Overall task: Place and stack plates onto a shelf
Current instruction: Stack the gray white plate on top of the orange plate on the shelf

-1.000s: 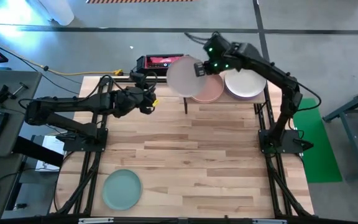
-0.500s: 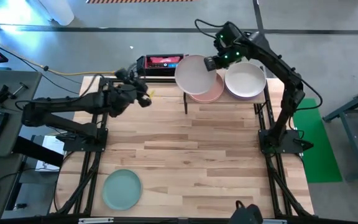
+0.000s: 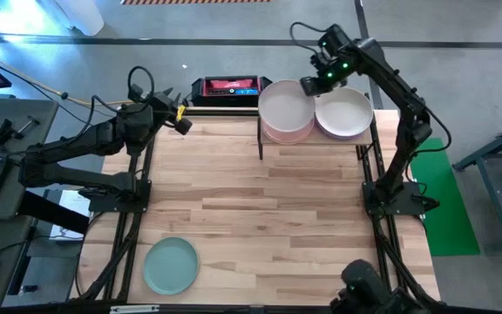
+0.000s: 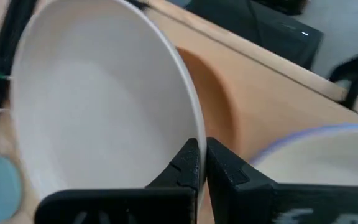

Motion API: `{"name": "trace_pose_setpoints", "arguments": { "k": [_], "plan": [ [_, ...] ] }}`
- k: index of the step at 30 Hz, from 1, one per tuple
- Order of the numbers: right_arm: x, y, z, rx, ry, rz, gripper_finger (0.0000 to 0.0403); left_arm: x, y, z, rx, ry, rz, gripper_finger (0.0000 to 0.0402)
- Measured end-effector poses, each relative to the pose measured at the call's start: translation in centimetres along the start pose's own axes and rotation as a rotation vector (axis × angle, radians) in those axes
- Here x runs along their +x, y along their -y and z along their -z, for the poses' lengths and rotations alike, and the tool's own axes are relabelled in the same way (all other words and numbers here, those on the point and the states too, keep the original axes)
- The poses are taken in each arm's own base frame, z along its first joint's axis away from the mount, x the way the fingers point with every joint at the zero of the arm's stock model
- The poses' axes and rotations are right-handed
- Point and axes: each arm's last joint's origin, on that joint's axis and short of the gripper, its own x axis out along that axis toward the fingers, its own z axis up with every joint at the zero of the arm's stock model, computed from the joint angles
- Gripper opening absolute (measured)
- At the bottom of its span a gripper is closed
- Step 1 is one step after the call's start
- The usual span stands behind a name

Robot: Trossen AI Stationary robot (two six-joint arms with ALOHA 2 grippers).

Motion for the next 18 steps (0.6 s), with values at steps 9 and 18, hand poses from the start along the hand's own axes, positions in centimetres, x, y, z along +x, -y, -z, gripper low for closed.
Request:
{"name": "trace_pose_setpoints", "arguments": {
  "k": [9, 18],
  "plan": [
    [-0.5, 2.1, -0.1, -0.020, -0.033, 0.006, 0.0000, 0.5, 0.2, 0.1, -0.058, -0.018, -0.013, 0.0103],
    [1.0, 2.2, -0.6, -0.075, -0.057, 0.003, 0.0000, 0.9, 0.8, 0.1, -0.075, -0.024, 0.013, 0.0104]
  ]
}}
